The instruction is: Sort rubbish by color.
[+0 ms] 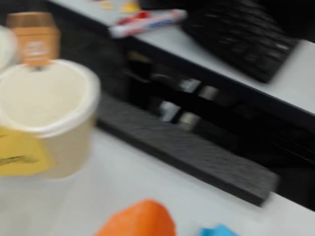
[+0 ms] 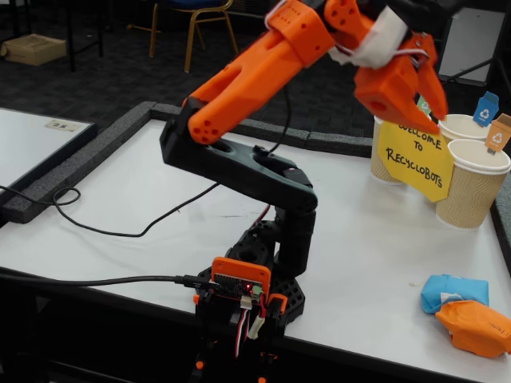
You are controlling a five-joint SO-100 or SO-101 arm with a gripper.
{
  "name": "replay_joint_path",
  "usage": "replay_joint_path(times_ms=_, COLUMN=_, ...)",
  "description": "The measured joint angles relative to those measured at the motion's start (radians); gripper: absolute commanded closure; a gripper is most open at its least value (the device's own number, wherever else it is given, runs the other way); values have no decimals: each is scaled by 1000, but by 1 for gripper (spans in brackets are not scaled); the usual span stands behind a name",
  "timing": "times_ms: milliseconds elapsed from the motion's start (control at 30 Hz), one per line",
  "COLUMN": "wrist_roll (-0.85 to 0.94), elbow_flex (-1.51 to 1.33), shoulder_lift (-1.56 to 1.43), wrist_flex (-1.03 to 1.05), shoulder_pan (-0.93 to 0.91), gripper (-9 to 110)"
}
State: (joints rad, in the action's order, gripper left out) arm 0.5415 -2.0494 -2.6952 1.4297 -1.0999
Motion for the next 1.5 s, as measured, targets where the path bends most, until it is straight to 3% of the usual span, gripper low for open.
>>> replay_joint_path(times_ms=300, wrist_roll=0, elbow_flex=-46, shoulder_lift=133, wrist_flex=-98, shoulder_pan=-209, gripper=101)
replay_joint_path(times_ms=567, wrist_roll=52, elbow_flex=-46, shoulder_lift=318, wrist_flex=-129, shoulder_pan=-276, gripper=101)
replay_joint_path(times_ms=1300, wrist_roll=805, elbow_flex=-46, shoulder_lift=669, wrist_flex=-199, shoulder_pan=-282, gripper=101)
replay_joint_path(times_ms=1500, wrist_roll=836, elbow_flex=-46, shoulder_lift=756, wrist_flex=-216, shoulder_pan=-308, gripper=85)
